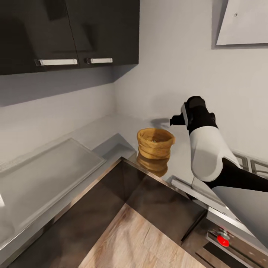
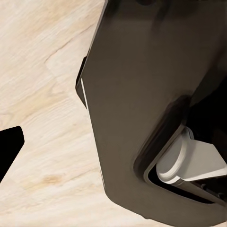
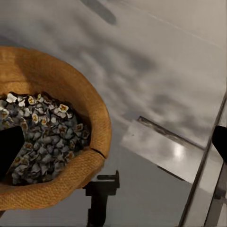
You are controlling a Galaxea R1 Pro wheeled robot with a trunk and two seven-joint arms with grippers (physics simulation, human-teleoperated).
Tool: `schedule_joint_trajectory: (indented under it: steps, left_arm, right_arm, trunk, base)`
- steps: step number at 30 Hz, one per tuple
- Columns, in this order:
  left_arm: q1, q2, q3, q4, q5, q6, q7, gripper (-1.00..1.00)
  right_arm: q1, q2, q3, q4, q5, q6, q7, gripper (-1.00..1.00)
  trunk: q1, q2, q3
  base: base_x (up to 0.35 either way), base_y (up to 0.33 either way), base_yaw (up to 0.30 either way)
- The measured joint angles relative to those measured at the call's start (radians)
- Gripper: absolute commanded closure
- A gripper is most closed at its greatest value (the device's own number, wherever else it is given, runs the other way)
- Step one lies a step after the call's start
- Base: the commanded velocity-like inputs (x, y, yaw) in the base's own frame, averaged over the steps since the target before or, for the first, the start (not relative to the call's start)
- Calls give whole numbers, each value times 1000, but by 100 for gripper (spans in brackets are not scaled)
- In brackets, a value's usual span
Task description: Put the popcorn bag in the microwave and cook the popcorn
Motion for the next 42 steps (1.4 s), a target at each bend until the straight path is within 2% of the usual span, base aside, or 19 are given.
schedule_joint_trajectory:
  steps: [9,42]
  left_arm:
    - [0,1,-1,3,0,0,0,-100]
    - [0,2,-3,5,-2,0,-3,-100]
  right_arm:
    - [0,0,0,197,-7,-1,-5,-100]
    - [10,0,3,205,-6,-1,5,-100]
  trunk:
    - [0,0,0]
    - [0,0,0]
  base:
    - [0,0,2]
    - [55,0,0]
